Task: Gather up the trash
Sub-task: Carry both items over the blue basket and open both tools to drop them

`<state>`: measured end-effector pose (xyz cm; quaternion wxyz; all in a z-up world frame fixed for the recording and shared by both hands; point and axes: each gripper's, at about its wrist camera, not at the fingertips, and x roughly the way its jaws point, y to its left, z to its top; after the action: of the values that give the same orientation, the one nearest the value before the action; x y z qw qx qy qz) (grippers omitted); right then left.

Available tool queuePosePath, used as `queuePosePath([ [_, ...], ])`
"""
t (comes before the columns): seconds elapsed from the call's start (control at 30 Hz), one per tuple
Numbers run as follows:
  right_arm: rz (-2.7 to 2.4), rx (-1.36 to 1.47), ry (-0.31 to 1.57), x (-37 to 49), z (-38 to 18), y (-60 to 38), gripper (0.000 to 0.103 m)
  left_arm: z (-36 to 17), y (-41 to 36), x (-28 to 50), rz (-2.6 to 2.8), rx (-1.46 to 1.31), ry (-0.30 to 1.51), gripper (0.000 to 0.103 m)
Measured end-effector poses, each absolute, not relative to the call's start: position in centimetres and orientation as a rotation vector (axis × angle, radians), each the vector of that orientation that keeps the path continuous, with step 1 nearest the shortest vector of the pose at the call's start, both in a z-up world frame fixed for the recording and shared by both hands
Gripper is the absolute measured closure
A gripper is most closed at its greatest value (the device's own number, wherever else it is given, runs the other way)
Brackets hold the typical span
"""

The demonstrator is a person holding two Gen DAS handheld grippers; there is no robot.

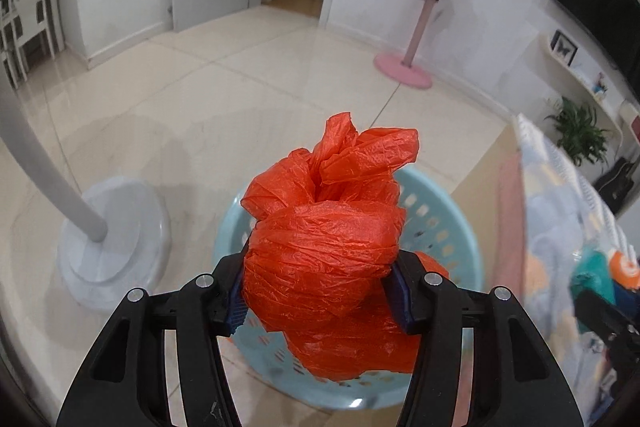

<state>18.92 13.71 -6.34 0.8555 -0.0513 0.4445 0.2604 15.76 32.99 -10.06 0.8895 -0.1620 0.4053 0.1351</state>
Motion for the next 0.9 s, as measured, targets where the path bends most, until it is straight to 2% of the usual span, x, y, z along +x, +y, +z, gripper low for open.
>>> queuePosePath([
  [0.2, 0.547, -0.082, 1.008, 20.8, -8.4, 16.2, 0.065, -11.8, 34.3, 15.8, 0.266, -0.343, 0.874, 0.032],
  [0.33, 0.54, -0.061, 0.992, 20.8, -7.7, 15.9, 0.047, -11.9, 34.9, 15.0, 0.253, -0.362, 0.87, 0.025],
  [0.63, 0.535, -0.018, 0.93, 18.5, -4.7, 12.8, 0.046, -9.4, 34.5, 13.0, 0.263, -0.383, 0.818, 0.022],
  [0.9, 0.441, 0.038, 0.727, 12.8, 2.8, 4.1, 0.046, -1.2, 28.9, 9.6, 0.095, -0.404, 0.652, 0.022],
])
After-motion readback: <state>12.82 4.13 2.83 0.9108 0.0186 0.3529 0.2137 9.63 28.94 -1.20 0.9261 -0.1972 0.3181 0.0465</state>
